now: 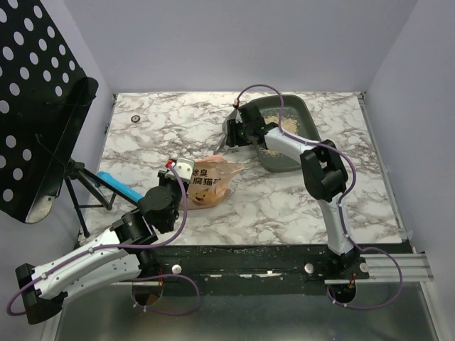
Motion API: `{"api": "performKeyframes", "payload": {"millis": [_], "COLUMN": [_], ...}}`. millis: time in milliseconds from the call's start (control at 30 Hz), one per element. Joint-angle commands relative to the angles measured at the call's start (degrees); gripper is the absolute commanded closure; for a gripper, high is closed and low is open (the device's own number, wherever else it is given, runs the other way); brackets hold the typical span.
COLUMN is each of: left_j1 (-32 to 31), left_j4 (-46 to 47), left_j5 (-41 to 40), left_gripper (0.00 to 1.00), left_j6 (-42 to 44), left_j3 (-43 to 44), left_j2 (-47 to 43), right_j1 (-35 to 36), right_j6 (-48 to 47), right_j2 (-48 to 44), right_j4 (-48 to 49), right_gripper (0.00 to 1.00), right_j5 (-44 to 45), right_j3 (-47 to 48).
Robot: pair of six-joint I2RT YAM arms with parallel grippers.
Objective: Fill the litter box with clean litter
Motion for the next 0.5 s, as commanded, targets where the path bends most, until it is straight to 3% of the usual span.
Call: {"api": "performKeyframes", "payload": {"millis": [0, 300, 467], "left_j1": [-0.16, -0.16, -0.16], "left_j4": [15.4, 14.44, 16.72], "left_j5": [3.0, 13.9, 19.87], "left_gripper": [1.0, 1.0, 1.0], "left_j6": [-1.42, -3.34, -5.37], "left_j3": [3.18, 8.62, 11.09], "left_j2": [-2.75, 1.02, 3.75], "right_j1": [0.1, 0.1, -0.25], "right_j6": [-1.1, -4.0, -7.87], "right_j2": [-1.74, -23.25, -39.95], "right_j4": [-1.13, -1.22, -6.04], "right_gripper": [0.4, 0.33, 0.22], "right_j5": [1.21, 2.08, 16.13], "right_j3": [0.19, -10.17, -19.75]}}
